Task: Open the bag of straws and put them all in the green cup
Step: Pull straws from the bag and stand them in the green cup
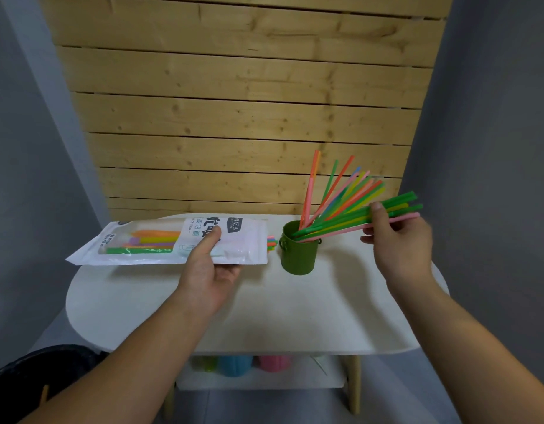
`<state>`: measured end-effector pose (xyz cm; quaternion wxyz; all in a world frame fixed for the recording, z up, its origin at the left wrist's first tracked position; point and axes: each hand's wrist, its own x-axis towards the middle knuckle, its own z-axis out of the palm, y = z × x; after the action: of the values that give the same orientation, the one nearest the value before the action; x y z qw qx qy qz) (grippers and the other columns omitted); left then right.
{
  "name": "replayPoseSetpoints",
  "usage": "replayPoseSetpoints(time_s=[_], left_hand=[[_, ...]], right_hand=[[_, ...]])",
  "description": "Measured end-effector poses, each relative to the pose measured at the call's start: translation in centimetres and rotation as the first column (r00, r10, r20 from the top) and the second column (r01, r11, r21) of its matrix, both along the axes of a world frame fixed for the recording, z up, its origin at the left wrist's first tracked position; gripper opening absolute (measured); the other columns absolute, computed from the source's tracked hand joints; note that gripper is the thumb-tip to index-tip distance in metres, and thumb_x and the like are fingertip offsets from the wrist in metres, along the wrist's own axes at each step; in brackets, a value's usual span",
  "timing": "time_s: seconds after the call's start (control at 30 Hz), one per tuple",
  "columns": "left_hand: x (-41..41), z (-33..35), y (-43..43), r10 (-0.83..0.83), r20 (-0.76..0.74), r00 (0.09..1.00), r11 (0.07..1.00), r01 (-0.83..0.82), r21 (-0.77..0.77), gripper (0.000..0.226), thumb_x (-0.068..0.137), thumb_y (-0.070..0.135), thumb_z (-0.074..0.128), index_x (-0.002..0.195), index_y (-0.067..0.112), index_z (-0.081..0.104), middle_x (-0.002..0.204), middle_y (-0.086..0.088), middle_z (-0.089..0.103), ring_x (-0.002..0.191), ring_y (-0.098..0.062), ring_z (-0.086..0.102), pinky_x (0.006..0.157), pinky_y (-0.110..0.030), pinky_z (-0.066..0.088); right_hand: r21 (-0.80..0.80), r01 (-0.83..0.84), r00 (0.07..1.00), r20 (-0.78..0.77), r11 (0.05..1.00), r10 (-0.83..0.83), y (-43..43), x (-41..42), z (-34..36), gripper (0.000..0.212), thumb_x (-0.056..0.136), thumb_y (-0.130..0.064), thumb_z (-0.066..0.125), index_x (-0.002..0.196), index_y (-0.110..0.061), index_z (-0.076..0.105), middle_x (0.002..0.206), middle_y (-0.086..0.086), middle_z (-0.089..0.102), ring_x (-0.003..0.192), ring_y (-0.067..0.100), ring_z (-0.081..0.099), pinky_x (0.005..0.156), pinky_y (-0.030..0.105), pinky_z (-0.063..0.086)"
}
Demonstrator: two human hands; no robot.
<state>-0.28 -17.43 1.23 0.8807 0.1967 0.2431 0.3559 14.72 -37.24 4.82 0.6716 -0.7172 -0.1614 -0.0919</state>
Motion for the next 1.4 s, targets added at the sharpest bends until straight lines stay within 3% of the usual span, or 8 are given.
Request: replayPoseSetpoints(time_s=[0.13,0.37,0.53,0.67,0.8,0.97,1.17,1.4], left_hand=[[-0.1,-0.1,0.0,-0.011,0.0,1.0,1.0,0.011,0.012,0.04,0.09,0.007,0.072,0.126,0.019,0.061,0.104,-0.005,0.08,0.089,-0.021,0.078,0.07,-0.043,0.065],[-0.4,0.0,0.2,-0.032,-0.021,0.999,0.998,0.033,0.048,0.029,0.091,0.009,0.07,0.118,0.019,0.065,0.1,-0.004,0.08,0.086,-0.019,0.078,0.072,-0.041,0.065],[-0.7,0.0,0.5,-0.042,-0.025,0.999,0.996,0.044,0.078,0.03,0.092,0.011,0.069,0.12,0.019,0.064,0.103,-0.004,0.08,0.088,-0.019,0.078,0.078,-0.042,0.063],[-0.7,0.0,1.0,-0.048,-0.022,0.999,0.995,0.049,0.083,0.035,0.092,0.011,0.07,0.125,0.019,0.062,0.107,-0.005,0.079,0.092,-0.021,0.078,0.076,-0.042,0.064],[-0.7,0.1,0.9,-0.056,-0.013,0.998,0.995,0.057,0.085,0.037,0.092,0.011,0.069,0.128,0.018,0.062,0.11,-0.005,0.079,0.095,-0.02,0.077,0.081,-0.043,0.062],[-0.7,0.2,0.7,-0.045,-0.007,0.999,0.996,0.046,0.082,0.039,0.091,0.01,0.07,0.128,0.019,0.061,0.108,-0.005,0.079,0.092,-0.021,0.078,0.077,-0.042,0.064],[-0.8,0.4,0.4,-0.042,0.004,0.999,0.996,0.042,0.077,0.041,0.091,0.01,0.07,0.129,0.019,0.061,0.109,-0.006,0.079,0.094,-0.022,0.077,0.076,-0.043,0.064],[-0.7,0.7,-0.3,-0.061,0.015,0.998,0.995,0.06,0.084,0.032,0.091,0.01,0.07,0.12,0.02,0.064,0.109,-0.006,0.079,0.102,-0.024,0.075,0.091,-0.048,0.058]], right_hand=[[-0.102,-0.032,0.999,0.014,0.994,0.033,1.3,0.1,-0.5,0.016,0.098,-0.03,0.058,0.091,-0.018,0.066,0.081,-0.003,0.071,0.075,0.018,0.071,0.07,0.042,0.061],[-0.166,-0.057,0.998,0.021,0.984,0.062,3.8,2.2,-1.1,0.019,0.097,-0.031,0.059,0.098,-0.015,0.069,0.086,0.0,0.074,0.078,0.019,0.072,0.073,0.049,0.062],[-0.126,-0.024,1.0,-0.02,0.992,0.022,5.0,4.1,-0.9,0.022,0.099,-0.028,0.056,0.081,-0.017,0.061,0.069,-0.001,0.061,0.061,0.018,0.058,0.062,0.035,0.05],[-0.096,-0.078,0.993,-0.092,0.992,0.069,5.8,4.6,-0.9,0.02,0.099,-0.022,0.058,0.096,-0.004,0.065,0.07,0.005,0.063,0.056,0.017,0.06,0.05,0.027,0.051],[-0.037,-0.154,0.978,-0.145,0.987,0.147,6.0,4.2,-1.5,0.012,0.093,-0.016,0.068,0.1,-0.007,0.064,0.072,0.002,0.063,0.068,0.018,0.065,0.064,0.033,0.059],[-0.098,-0.138,0.953,-0.284,0.985,0.105,5.0,3.7,-2.2,0.037,0.085,-0.02,0.078,0.111,-0.007,0.056,0.085,0.008,0.064,0.073,0.021,0.068,0.079,0.045,0.061],[-0.259,-0.389,0.818,-0.539,0.884,0.202,3.4,1.2,-1.9,0.025,0.087,-0.022,0.075,0.095,-0.004,0.06,0.091,0.018,0.066,0.074,0.028,0.065,0.081,0.048,0.061],[0.098,-0.616,0.627,-0.539,0.782,0.562,4.8,-2.8,-1.3,0.027,0.091,-0.023,0.07,0.106,-0.001,0.07,0.087,0.01,0.065,0.066,0.016,0.063,0.064,0.029,0.057]])
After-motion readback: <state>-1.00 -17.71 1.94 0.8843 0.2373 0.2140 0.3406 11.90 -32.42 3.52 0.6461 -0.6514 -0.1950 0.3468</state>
